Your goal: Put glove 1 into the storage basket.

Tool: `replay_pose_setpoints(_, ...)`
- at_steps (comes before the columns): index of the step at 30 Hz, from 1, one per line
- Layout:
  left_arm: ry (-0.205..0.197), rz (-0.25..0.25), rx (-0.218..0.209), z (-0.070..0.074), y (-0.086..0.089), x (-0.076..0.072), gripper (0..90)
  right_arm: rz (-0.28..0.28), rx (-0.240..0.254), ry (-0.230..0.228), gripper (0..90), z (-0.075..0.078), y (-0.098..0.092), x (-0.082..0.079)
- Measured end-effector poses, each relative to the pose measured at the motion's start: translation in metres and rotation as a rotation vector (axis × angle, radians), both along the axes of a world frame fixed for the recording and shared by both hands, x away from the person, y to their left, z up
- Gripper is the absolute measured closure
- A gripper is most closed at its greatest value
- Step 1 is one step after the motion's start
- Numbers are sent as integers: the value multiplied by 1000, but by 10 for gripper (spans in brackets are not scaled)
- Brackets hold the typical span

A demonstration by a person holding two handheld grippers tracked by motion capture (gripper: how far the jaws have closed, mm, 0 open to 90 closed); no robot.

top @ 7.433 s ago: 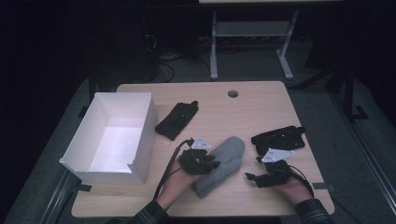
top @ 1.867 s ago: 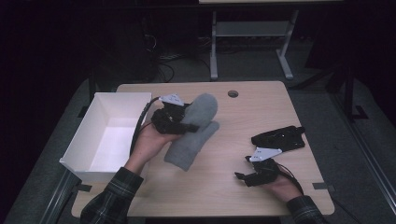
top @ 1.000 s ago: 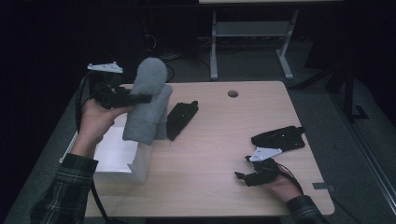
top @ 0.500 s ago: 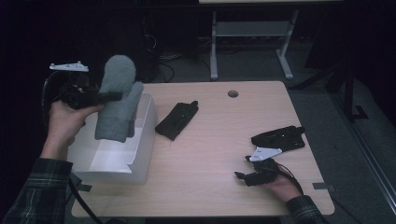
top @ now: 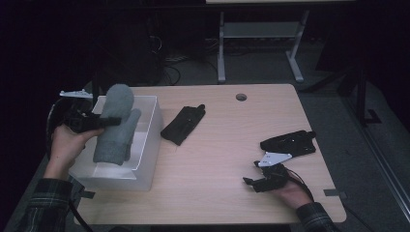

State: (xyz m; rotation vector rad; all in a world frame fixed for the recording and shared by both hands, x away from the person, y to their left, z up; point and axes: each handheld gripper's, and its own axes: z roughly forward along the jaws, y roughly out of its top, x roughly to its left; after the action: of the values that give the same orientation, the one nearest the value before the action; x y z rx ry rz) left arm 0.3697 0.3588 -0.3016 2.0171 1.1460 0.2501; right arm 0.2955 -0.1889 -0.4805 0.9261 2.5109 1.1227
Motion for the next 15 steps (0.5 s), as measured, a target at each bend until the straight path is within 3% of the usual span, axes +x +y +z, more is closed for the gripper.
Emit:
replay_pose_setpoints(7,83,6,54,-34,-1,3,711,-2,0,2,235,0,0,0)
replay_pose_setpoints(12,131,29,45,-57,1,9,710,-1,-1,-1,236,0,0,0)
replay_pose_setpoints(15,152,28,66,-68,0,15,706,-1,0,-1,236,0,0,0)
